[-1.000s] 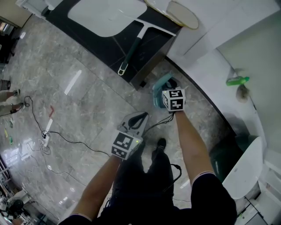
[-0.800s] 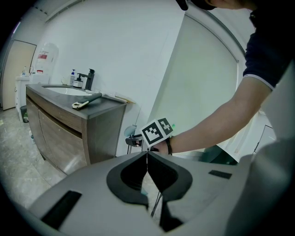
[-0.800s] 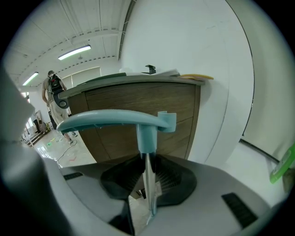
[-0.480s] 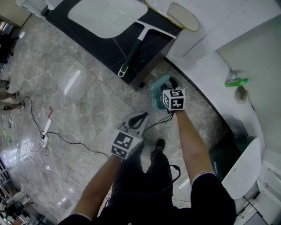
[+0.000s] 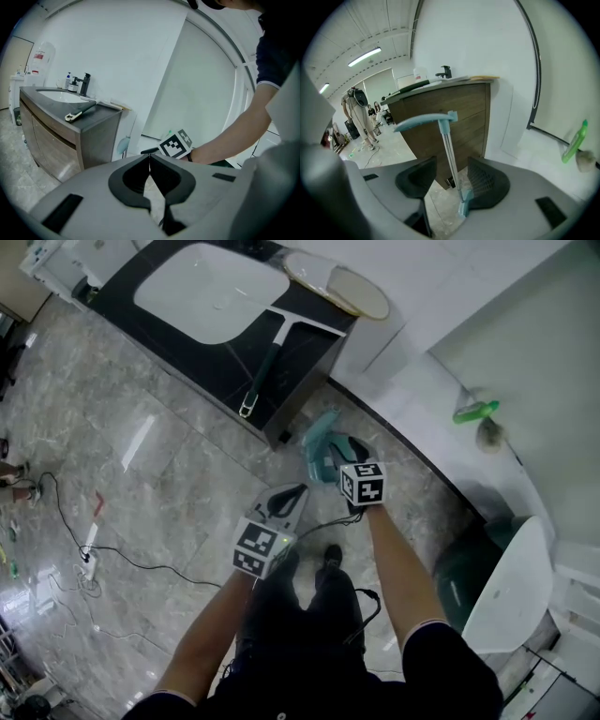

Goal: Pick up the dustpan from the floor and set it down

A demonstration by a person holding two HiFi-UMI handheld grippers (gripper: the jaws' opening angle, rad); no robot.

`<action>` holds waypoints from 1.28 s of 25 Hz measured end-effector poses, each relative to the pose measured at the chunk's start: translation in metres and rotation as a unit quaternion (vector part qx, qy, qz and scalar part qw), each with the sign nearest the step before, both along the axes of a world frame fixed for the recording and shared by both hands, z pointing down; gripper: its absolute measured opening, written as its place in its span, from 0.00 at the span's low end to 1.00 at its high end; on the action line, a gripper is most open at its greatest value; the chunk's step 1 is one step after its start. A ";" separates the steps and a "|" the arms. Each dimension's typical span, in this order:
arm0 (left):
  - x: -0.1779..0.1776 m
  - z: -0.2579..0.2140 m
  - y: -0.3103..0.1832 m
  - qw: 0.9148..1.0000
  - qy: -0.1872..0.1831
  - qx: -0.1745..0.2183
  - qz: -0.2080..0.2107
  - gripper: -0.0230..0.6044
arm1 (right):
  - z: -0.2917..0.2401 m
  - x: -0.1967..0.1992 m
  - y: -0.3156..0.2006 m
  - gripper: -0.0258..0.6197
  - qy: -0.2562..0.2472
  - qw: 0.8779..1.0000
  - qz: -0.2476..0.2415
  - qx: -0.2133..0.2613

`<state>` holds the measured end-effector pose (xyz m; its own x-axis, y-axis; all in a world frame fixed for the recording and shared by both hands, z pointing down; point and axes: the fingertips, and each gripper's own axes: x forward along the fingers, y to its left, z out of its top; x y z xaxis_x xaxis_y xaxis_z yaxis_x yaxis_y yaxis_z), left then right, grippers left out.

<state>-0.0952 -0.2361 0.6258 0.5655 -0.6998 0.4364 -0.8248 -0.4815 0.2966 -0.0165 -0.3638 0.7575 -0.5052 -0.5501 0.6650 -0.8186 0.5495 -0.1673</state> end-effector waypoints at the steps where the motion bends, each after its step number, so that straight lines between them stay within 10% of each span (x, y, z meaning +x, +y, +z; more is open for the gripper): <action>1: 0.001 -0.006 0.000 1.000 0.003 0.004 0.003 0.06 | -0.011 0.002 0.005 0.36 -0.008 1.000 0.005 0.005; 6: 0.006 -0.043 0.000 0.999 0.022 0.034 0.023 0.06 | -0.099 0.007 0.027 0.34 -0.070 0.995 0.021 0.063; 11: 0.009 -0.093 -0.001 0.997 0.035 0.063 0.038 0.06 | -0.202 0.010 0.049 0.05 -0.111 0.983 0.044 0.143; 32: 0.029 -0.234 0.011 0.985 0.030 0.159 0.057 0.06 | -0.402 -0.009 0.119 0.05 -0.180 0.942 -0.001 0.284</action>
<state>-0.0661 -0.2251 0.3915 0.6666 -0.7259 0.1696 -0.7454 -0.6467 0.1619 -0.0254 -0.2450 0.3559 -0.6434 -0.7639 0.0490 -0.7636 0.6360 -0.1114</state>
